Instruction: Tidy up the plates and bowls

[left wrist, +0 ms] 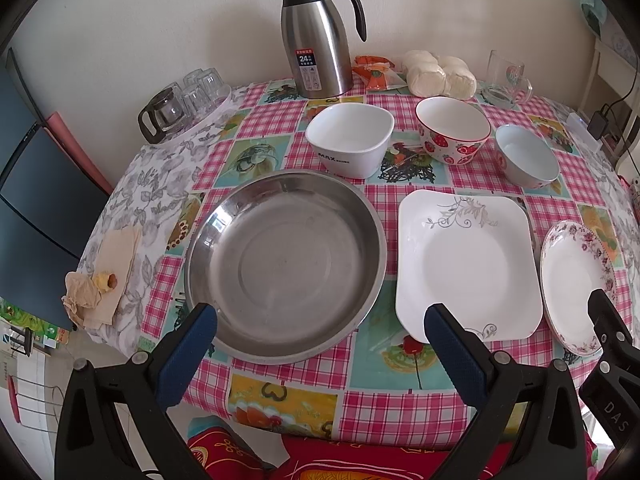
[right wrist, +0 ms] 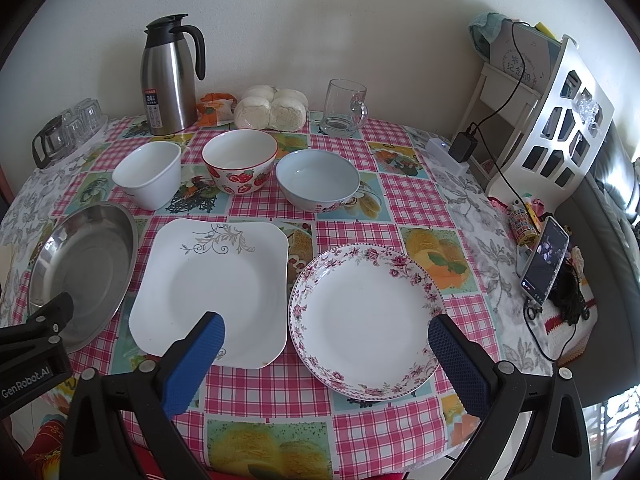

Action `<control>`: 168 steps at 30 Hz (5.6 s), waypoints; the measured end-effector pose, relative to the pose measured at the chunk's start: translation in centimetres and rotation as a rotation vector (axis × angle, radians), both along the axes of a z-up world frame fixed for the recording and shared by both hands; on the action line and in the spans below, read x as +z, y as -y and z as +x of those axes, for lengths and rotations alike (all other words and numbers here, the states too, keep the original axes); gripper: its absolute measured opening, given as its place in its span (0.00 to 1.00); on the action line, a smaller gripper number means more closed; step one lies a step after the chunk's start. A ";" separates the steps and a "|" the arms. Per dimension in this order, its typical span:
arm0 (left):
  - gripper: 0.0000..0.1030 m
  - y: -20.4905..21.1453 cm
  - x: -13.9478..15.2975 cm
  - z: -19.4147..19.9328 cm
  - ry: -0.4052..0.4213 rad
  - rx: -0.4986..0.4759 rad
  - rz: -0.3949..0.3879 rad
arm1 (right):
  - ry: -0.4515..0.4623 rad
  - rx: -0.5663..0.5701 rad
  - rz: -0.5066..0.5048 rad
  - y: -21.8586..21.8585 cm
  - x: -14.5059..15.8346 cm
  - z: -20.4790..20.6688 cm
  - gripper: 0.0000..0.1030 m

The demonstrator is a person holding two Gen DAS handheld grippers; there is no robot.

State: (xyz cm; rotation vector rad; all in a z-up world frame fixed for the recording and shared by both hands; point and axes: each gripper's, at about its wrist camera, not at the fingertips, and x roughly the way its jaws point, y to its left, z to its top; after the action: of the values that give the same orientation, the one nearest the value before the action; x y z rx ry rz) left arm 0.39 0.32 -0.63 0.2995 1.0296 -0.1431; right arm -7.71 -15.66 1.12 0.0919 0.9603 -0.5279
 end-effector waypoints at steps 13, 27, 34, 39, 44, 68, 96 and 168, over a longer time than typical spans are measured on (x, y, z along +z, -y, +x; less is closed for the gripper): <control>1.00 0.0 0.0 0.0 -0.001 0.000 0.000 | 0.000 0.000 0.000 0.0 0.0 0.0 1.00; 1.00 -0.2 -0.3 -0.1 -0.007 0.000 0.004 | -0.002 0.001 -0.002 -0.1 -0.1 0.1 1.00; 1.00 -0.1 -0.3 0.1 -0.017 0.001 0.008 | -0.003 0.001 -0.003 -0.1 -0.1 0.2 1.00; 1.00 -0.1 -0.3 0.2 -0.020 0.001 0.003 | -0.005 0.002 -0.004 -0.2 -0.2 0.3 1.00; 1.00 -0.7 -0.3 0.6 -0.045 0.008 -0.051 | -0.009 0.030 0.008 -0.5 -0.6 0.5 1.00; 1.00 -9.4 0.2 6.5 -0.002 0.161 -0.148 | 0.025 0.199 0.099 -5.3 1.4 7.9 1.00; 1.00 -16.7 -4.0 10.4 0.076 0.257 -0.346 | 0.014 0.273 0.378 -8.5 -4.8 15.7 1.00; 0.30 -20.0 -9.2 13.0 -0.162 0.365 -0.345 | -0.079 0.381 0.524 -10.7 -9.8 16.6 0.19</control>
State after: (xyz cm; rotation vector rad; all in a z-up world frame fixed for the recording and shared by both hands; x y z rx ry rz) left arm 13.43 20.30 -9.79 -0.2179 1.1811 -0.0131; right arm 8.92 -5.01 -8.64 0.3525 1.1434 0.0800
